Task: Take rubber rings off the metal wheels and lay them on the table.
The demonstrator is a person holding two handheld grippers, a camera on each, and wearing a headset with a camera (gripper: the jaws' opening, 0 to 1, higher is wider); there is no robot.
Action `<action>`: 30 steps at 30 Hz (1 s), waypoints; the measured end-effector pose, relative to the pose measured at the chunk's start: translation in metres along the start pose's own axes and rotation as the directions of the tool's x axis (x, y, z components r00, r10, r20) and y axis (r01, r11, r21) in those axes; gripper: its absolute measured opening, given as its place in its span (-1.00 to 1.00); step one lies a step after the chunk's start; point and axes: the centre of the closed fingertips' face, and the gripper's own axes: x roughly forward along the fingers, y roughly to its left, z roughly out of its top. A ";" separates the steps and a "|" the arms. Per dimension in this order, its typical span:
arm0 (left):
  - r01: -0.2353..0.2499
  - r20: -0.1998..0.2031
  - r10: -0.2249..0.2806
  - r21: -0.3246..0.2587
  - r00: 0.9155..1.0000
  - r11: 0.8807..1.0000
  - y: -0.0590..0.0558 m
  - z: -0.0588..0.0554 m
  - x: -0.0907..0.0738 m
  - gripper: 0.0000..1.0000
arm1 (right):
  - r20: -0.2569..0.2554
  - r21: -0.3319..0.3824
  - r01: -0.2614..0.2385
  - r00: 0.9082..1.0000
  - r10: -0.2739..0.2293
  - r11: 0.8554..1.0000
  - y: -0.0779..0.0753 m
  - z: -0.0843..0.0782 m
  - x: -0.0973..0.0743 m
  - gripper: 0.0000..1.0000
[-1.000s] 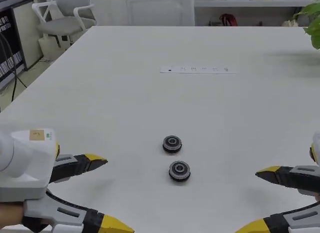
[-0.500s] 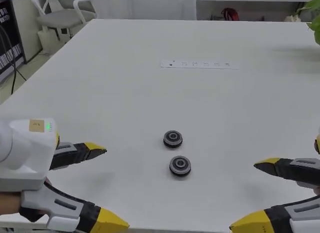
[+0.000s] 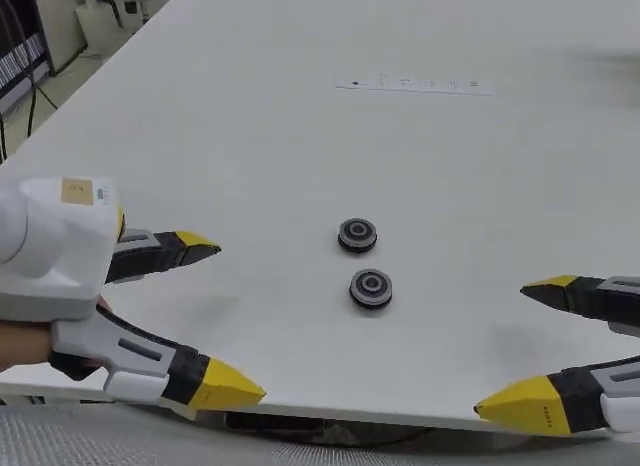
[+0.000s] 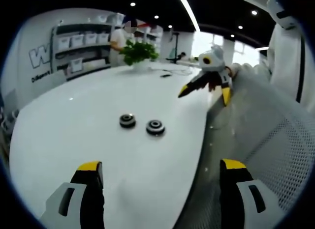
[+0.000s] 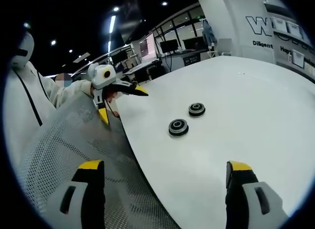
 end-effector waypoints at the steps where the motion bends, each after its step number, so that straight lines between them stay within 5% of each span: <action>1: -0.001 0.002 0.001 0.001 1.000 1.000 0.001 0.000 0.000 1.00 | 0.003 -0.001 -0.003 1.000 0.003 1.000 0.000 0.001 0.000 0.99; 19: -0.030 0.079 0.028 0.032 0.996 0.999 0.014 0.024 -0.006 1.00 | 0.048 -0.034 0.016 0.999 -0.014 0.999 -0.009 0.016 -0.007 0.90; 30: -0.017 0.138 0.010 0.049 0.990 0.999 0.021 0.051 -0.007 1.00 | 0.061 -0.070 0.006 0.998 -0.002 0.998 -0.015 0.031 -0.008 0.89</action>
